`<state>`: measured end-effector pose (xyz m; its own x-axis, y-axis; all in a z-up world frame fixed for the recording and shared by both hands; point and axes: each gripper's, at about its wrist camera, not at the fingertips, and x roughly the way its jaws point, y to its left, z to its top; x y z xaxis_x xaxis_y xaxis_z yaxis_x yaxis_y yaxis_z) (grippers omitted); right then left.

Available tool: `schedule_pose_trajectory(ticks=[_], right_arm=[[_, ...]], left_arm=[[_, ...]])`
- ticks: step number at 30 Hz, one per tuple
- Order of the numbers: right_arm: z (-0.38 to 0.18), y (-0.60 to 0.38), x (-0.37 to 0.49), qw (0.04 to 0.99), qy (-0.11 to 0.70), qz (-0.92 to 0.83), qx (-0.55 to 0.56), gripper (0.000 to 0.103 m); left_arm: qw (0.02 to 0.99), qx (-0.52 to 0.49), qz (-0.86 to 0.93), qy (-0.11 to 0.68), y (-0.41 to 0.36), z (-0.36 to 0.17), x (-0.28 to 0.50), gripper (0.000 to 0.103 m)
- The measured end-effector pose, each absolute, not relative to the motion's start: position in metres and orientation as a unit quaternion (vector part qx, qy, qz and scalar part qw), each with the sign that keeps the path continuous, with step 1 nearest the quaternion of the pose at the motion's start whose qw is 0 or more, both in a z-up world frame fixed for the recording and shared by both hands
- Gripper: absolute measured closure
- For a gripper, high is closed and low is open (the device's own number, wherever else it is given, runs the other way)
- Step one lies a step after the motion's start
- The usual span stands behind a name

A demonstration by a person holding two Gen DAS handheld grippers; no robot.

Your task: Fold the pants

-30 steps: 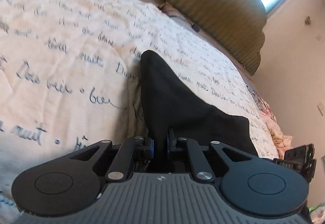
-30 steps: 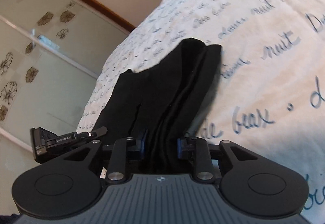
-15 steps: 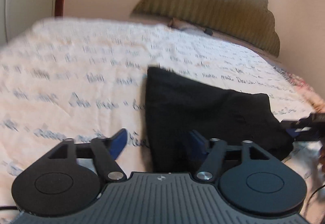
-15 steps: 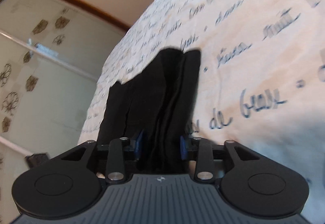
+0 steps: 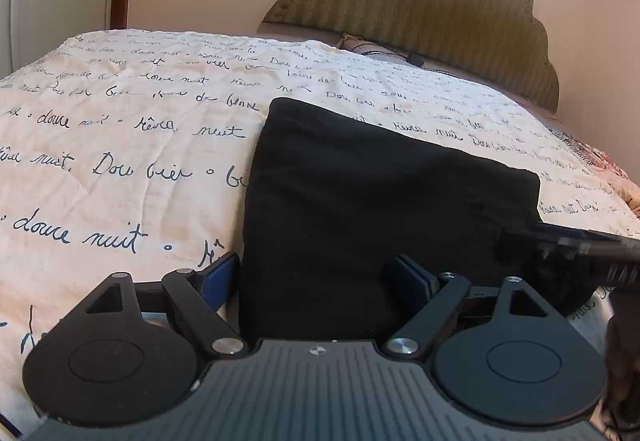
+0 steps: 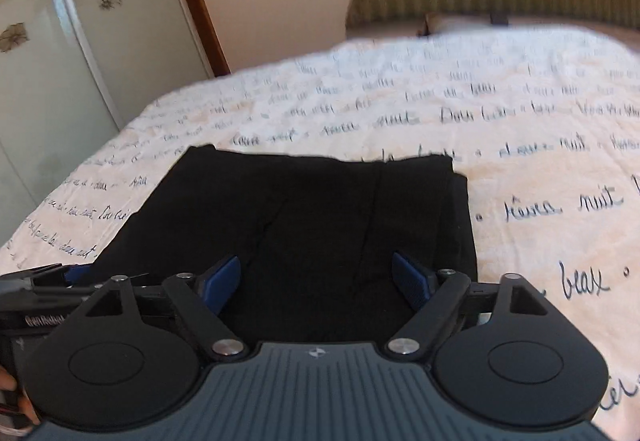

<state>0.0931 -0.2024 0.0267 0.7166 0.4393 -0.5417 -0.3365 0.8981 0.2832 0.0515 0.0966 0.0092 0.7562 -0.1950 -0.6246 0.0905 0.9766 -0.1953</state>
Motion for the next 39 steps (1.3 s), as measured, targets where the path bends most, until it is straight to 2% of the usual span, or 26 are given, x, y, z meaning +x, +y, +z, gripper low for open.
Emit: schedule_pose_trajectory(ticks=[4, 10, 16, 20, 23, 26, 30, 39], right_arm=[[0.023, -0.184, 0.085, 0.934, 0.297, 0.196, 0.014, 0.005], [0.031, -0.188, 0.074, 0.939, 0.293, 0.177, 0.03, 0.005], [0.047, -0.204, 0.029, 0.947, 0.273, 0.139, 0.098, 0.005], [0.042, -0.199, 0.004, 0.94, 0.308, 0.115, 0.085, 0.005], [0.024, -0.2, -0.013, 0.931, 0.338, 0.096, 0.098, 0.004], [0.011, -0.198, -0.032, 0.945, 0.302, 0.099, 0.081, 0.004], [0.013, -0.197, -0.023, 0.939, 0.317, 0.099, 0.086, 0.0], [0.012, -0.185, -0.023, 0.943, 0.318, 0.084, 0.052, 0.0]], left_arm=[[0.937, -0.066, -0.072, 0.337, 0.093, 0.009, 0.05, 0.018], [0.938, -0.061, -0.061, 0.336, 0.093, 0.014, 0.044, 0.016], [0.936, -0.079, -0.054, 0.339, 0.095, 0.026, 0.008, 0.012], [0.93, -0.069, -0.06, 0.357, 0.087, 0.025, -0.025, 0.009], [0.937, -0.038, -0.053, 0.344, 0.076, 0.017, -0.049, 0.0], [0.939, 0.0, -0.033, 0.341, 0.061, 0.014, -0.063, 0.0], [0.941, 0.004, -0.015, 0.339, 0.052, 0.012, -0.079, 0.0], [0.937, -0.02, -0.024, 0.347, 0.059, 0.014, -0.073, 0.0]])
